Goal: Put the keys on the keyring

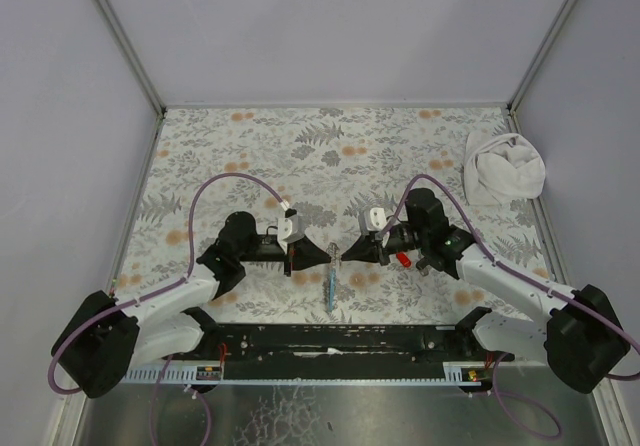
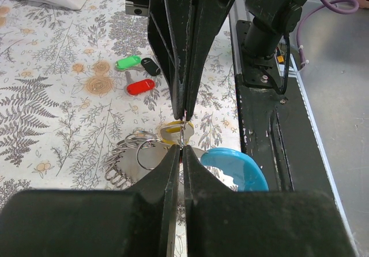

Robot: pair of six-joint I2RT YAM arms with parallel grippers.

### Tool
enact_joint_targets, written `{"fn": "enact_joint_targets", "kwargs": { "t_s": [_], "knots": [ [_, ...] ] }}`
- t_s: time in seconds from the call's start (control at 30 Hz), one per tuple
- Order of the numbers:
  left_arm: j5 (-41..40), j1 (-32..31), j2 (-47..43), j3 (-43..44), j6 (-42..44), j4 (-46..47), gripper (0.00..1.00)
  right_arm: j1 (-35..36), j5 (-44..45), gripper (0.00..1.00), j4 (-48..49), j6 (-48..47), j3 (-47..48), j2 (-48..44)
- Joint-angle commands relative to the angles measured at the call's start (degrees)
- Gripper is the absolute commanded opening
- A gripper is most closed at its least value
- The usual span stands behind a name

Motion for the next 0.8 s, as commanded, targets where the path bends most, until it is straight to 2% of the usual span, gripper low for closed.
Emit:
{"fn": "enact_joint_targets", "kwargs": {
  "t_s": [0.0,0.77],
  "knots": [
    [1.44,0.36,0.38,0.75,-0.65,3.60,0.00,0.18,-2.20,0.00,2.86,0.45,2.17,0.44],
    [2.46,0.32,1.26,0.76,-2.66,5.90,0.00,0.85,-1.11,0.00,4.47,1.59,2.30,0.83]
  ]
}}
